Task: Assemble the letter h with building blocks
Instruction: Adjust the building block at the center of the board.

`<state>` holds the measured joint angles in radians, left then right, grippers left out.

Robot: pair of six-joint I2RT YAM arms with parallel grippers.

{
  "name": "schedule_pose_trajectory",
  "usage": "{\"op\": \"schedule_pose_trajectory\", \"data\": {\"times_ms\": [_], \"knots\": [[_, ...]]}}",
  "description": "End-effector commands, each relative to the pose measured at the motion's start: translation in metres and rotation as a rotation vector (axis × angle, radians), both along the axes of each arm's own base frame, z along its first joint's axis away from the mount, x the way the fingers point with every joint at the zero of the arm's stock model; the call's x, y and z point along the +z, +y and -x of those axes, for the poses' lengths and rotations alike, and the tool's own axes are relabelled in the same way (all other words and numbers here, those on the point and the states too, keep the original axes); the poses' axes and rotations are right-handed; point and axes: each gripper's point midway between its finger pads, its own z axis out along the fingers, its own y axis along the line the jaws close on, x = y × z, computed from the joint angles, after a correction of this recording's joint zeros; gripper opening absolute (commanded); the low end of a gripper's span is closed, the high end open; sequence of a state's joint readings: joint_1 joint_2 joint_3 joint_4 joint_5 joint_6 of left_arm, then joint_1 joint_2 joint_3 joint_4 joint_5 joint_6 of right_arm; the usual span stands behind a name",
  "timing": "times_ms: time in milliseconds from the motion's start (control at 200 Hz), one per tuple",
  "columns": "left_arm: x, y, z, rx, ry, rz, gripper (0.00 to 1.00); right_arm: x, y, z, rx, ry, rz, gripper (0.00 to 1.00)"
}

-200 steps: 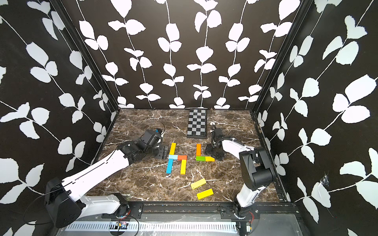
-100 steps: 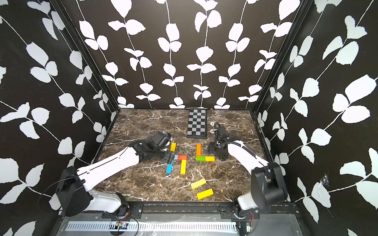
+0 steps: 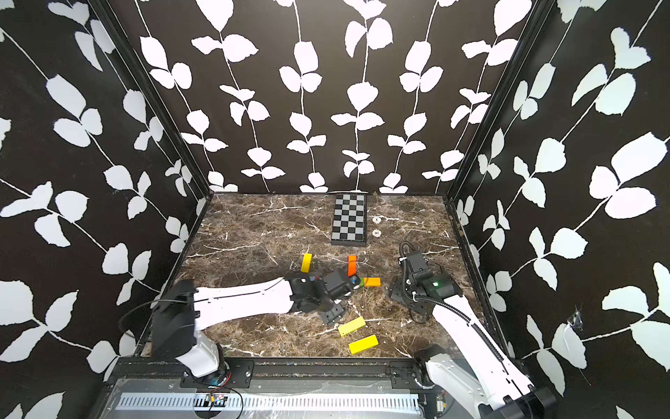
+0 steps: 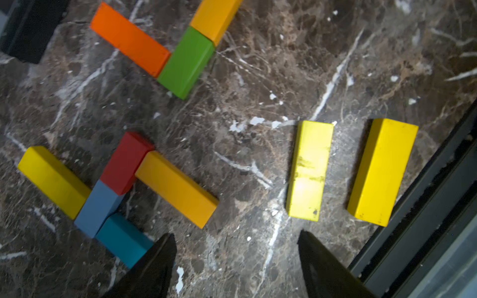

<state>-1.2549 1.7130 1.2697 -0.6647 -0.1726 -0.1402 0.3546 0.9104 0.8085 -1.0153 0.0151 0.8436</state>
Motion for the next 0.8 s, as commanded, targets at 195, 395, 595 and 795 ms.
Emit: {"op": "schedule_pose_trajectory", "data": {"times_ms": [195,395,595,795], "knots": [[-0.024,-0.035,0.031,-0.14,-0.006,-0.104,0.75,0.004,-0.018,0.021,-0.061,0.029,0.055,0.76],[-0.046,-0.04,0.037,-0.143,0.025,-0.155,0.74,0.009,-0.019,0.02,-0.063,0.02,0.058,0.75],[-0.065,-0.046,0.036,-0.101,0.05,-0.182,0.65,0.01,-0.021,0.022,-0.063,0.02,0.061,0.73],[-0.07,-0.048,0.027,-0.015,0.071,-0.212,0.32,0.016,-0.023,0.023,-0.062,0.012,0.07,0.7]]}}
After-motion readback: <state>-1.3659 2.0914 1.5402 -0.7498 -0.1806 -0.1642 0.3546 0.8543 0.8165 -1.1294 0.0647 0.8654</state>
